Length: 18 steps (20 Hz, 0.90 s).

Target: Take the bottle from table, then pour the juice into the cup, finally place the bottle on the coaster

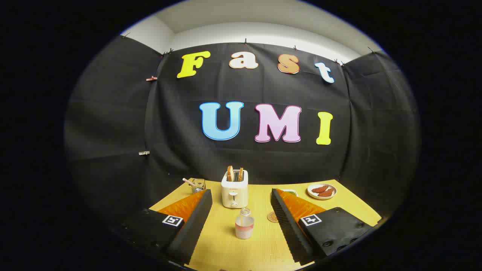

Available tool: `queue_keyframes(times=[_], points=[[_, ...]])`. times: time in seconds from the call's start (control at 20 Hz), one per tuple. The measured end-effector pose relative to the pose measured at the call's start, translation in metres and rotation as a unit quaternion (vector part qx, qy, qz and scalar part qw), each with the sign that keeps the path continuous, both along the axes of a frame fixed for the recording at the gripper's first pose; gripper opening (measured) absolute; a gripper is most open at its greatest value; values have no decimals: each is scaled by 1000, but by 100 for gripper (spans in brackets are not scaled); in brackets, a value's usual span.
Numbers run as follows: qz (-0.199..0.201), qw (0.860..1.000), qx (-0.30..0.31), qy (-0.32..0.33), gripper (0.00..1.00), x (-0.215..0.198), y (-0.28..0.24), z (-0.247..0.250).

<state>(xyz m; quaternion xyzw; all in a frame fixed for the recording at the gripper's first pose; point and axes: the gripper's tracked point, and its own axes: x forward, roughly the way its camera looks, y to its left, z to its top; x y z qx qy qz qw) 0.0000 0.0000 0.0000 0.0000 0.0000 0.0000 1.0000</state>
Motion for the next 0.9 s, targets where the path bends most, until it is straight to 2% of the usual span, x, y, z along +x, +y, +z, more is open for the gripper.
queue_keyframes(times=[0.2, 0.4, 0.9], points=[[16, 1000, -9, 7, 97, 3, 10, -11], [12, 1000, 2, 7, 97, 4, 16, -22], [-58, 998, 26, 14, 97, 19, 3, -49]])
